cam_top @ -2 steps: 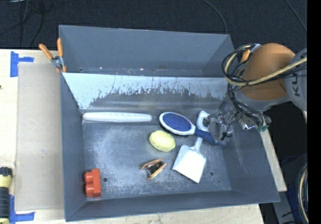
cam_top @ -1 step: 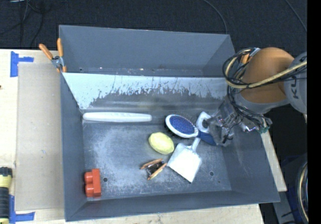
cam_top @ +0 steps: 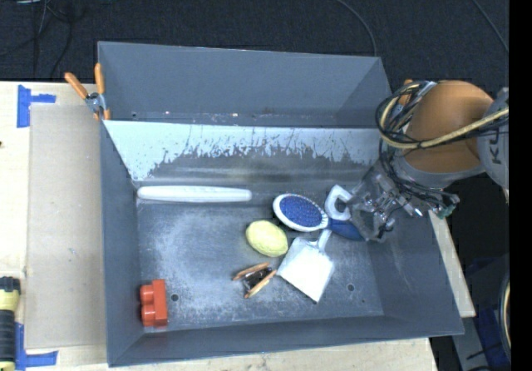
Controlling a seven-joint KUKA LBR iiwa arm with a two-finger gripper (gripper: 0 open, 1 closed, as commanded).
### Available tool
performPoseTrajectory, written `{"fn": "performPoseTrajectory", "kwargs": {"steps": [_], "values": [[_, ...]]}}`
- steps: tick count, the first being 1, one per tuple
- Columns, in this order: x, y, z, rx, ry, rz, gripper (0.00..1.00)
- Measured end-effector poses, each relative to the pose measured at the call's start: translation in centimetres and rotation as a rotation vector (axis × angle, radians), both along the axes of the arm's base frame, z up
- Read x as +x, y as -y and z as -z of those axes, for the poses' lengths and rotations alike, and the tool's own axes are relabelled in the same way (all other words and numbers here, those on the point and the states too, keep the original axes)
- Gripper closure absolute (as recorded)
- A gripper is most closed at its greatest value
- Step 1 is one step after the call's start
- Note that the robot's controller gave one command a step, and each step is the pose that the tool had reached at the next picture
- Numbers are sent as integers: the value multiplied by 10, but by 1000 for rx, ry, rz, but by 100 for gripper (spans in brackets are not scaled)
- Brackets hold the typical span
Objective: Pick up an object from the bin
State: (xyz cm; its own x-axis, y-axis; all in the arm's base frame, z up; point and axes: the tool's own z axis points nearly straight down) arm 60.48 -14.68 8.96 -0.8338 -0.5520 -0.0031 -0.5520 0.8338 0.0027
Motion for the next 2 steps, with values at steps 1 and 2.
{"fn": "performPoseTrajectory", "kwargs": {"steps": [1,2], "values": [[2,6,3,1,-3,244,100],[-9,-29,7,-8,11,30,100]]}}
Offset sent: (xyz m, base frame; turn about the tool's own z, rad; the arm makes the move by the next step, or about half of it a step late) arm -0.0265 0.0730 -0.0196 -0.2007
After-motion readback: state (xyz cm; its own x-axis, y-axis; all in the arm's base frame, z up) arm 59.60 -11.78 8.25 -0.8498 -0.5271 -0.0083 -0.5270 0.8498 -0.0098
